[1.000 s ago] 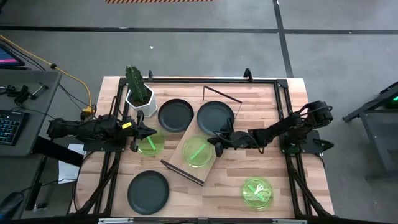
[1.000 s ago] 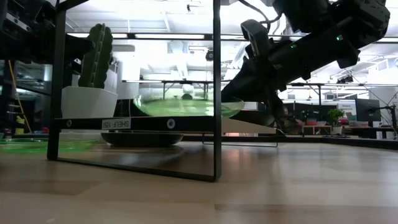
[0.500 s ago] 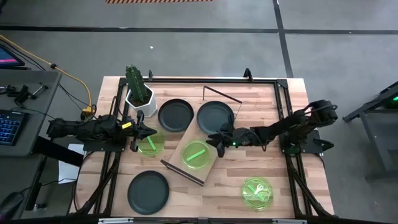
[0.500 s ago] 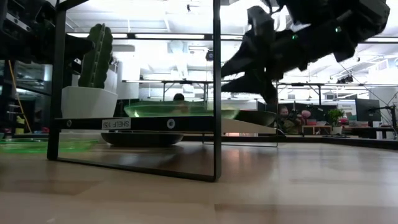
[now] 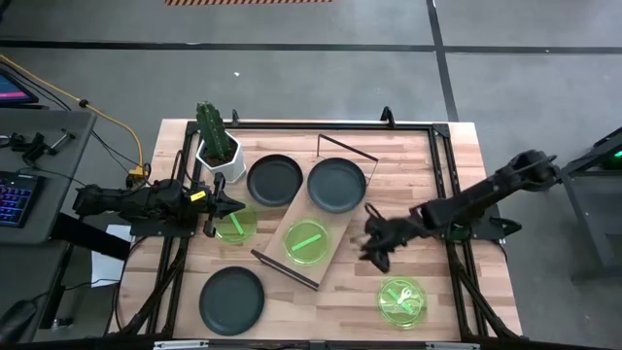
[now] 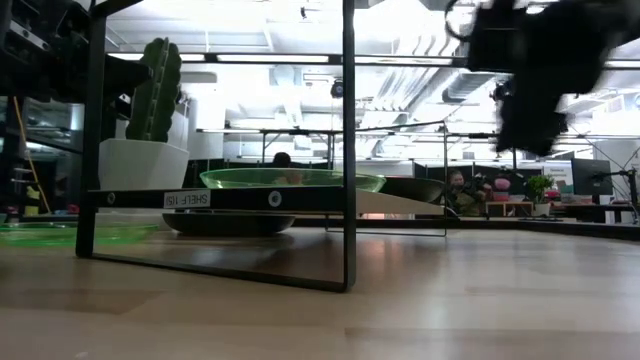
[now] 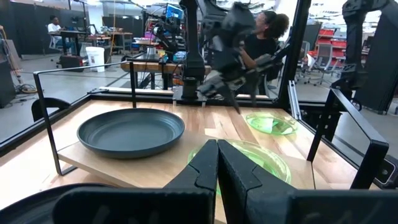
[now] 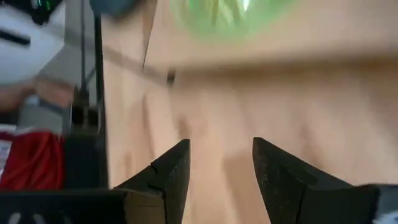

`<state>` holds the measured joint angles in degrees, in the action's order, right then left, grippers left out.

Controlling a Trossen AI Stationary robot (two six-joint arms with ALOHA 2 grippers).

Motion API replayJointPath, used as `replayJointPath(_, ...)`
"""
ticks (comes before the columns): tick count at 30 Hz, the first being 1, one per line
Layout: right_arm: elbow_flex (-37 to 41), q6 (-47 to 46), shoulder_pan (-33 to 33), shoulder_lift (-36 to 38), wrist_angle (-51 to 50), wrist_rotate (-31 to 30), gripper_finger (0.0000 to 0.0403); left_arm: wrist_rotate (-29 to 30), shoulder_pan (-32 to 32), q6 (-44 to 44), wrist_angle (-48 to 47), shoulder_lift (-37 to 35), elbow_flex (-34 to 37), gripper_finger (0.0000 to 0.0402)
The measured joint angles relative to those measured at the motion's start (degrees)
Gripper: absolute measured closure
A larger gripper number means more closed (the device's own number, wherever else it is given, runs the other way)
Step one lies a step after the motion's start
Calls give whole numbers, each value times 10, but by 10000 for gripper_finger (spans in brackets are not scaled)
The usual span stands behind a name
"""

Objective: Place and stack plates onto a shelf
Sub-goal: Stack the bottom green plate on top of the green plate on the shelf

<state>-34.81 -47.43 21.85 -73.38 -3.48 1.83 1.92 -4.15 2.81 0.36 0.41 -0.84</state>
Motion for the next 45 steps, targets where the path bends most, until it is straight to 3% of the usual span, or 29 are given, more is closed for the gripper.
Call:
replayJointPath(9,0,-196,158,-2,-93,-75,247,0,0,0,0,0,0,401)
replayJointPath(15,0,-247,220,-2,-172,-164,247,0,0,0,0,0,0,402)
replayJointPath(23,0,-330,296,-4,-261,-216,247,0,0,0,0,0,0,401)
replayJointPath(29,0,-416,360,-6,-274,-275,247,0,0,0,0,0,0,402)
replayJointPath(35,0,-457,387,-38,-267,-307,247,0,0,0,0,0,0,401)
replayJointPath(45,1,-454,387,-113,-218,-280,247,0,0,0,0,0,0,402)
